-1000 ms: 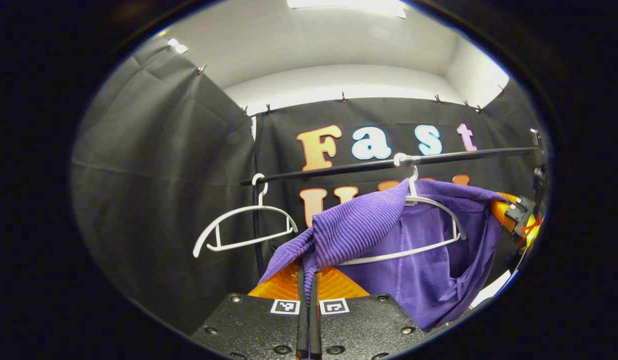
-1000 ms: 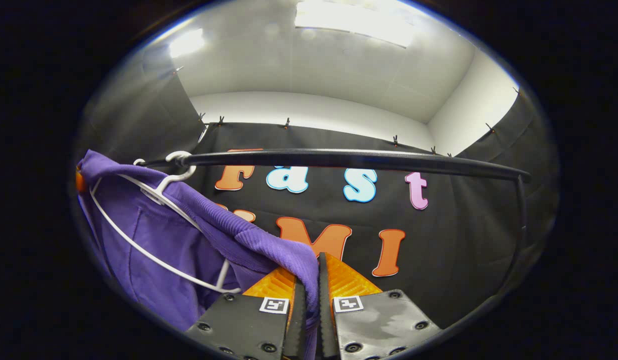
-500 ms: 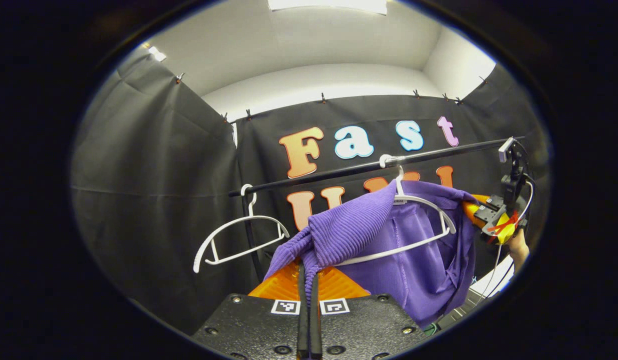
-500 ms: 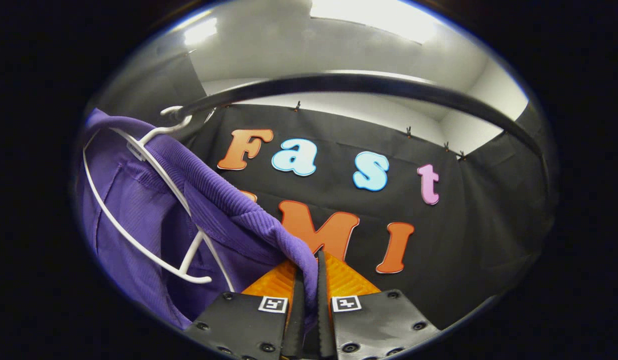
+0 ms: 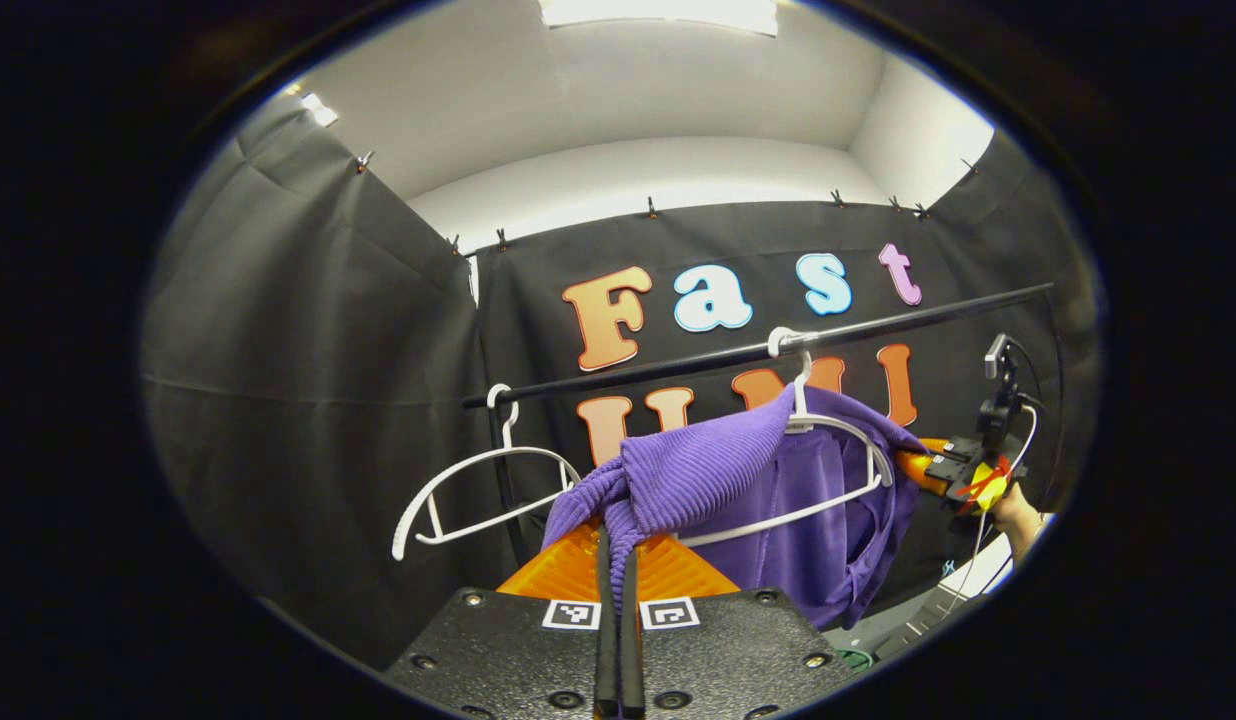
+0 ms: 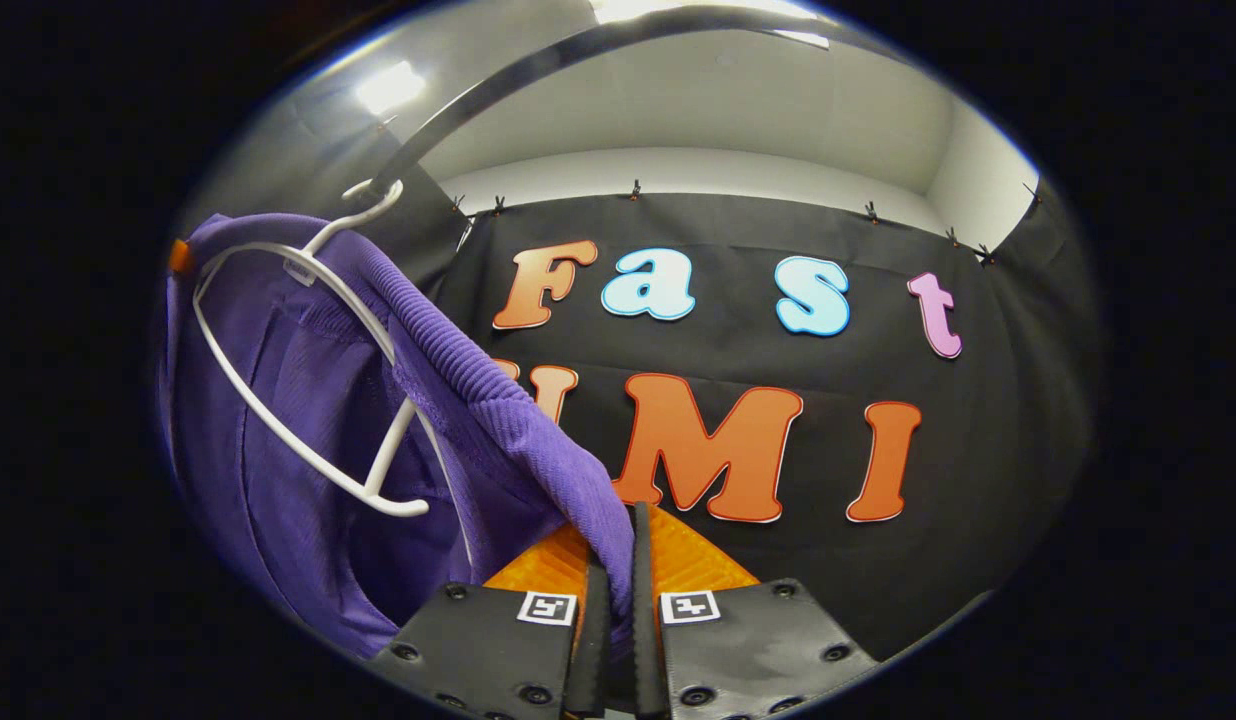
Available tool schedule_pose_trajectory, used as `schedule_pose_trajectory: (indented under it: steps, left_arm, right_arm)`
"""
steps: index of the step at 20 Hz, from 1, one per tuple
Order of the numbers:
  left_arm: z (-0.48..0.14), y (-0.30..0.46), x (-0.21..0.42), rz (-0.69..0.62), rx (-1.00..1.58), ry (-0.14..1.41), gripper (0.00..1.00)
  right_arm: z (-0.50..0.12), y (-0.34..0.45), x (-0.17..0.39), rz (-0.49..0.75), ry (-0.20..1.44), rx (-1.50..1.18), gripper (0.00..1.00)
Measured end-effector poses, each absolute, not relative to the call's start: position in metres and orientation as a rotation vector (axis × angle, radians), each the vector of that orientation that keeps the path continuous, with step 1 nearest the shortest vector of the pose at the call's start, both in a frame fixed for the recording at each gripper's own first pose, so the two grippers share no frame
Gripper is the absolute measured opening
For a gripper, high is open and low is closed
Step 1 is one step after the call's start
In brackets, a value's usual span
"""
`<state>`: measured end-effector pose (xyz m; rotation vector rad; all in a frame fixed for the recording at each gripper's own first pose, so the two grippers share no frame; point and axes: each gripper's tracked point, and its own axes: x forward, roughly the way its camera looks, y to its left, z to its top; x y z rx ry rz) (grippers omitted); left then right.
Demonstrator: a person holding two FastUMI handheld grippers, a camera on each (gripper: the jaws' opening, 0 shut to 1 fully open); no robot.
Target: Grasp the clothes on the hanger with both hands and then place them into the laundry hamper below.
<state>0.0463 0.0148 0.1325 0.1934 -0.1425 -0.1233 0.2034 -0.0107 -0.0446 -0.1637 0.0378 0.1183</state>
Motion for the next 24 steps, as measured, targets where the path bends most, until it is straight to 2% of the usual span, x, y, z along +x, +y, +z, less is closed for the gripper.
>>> schedule_pose_trajectory:
  steps: [5, 7, 12, 16, 19, 22, 24]
  left_arm:
    - [0.152, 0.018, 0.059, -0.182, 0.209, -0.178, 0.01]
    - [0.154, 0.020, 0.065, -0.198, 0.226, -0.183, 0.01]
    - [0.121, 0.028, 0.087, -0.221, 0.180, -0.102, 0.01]
    - [0.088, 0.037, 0.098, -0.222, 0.090, -0.043, 0.01]
    - [0.066, 0.045, 0.101, -0.209, 0.092, -0.019, 0.01]
    - [0.034, 0.055, 0.099, -0.172, 0.083, 0.023, 0.01]
    - [0.011, 0.070, 0.093, -0.129, 0.082, 0.050, 0.01]
  right_arm:
    - [-0.036, -0.003, 0.244, 0.271, 0.056, 0.134, 0.18]
    - [-0.043, -0.001, 0.252, 0.350, 0.085, 0.238, 0.22]
    - [-0.080, 0.010, 0.249, 0.500, 0.215, 0.511, 0.22]
    - [-0.128, 0.029, 0.243, 0.519, 0.319, 0.530, 0.22]
    - [-0.140, 0.035, 0.235, 0.513, 0.315, 0.540, 0.22]
    - [-0.149, 0.035, 0.245, 0.447, 0.238, 0.527, 0.23]
    - [-0.164, 0.035, 0.237, 0.416, 0.243, 0.513, 0.23]
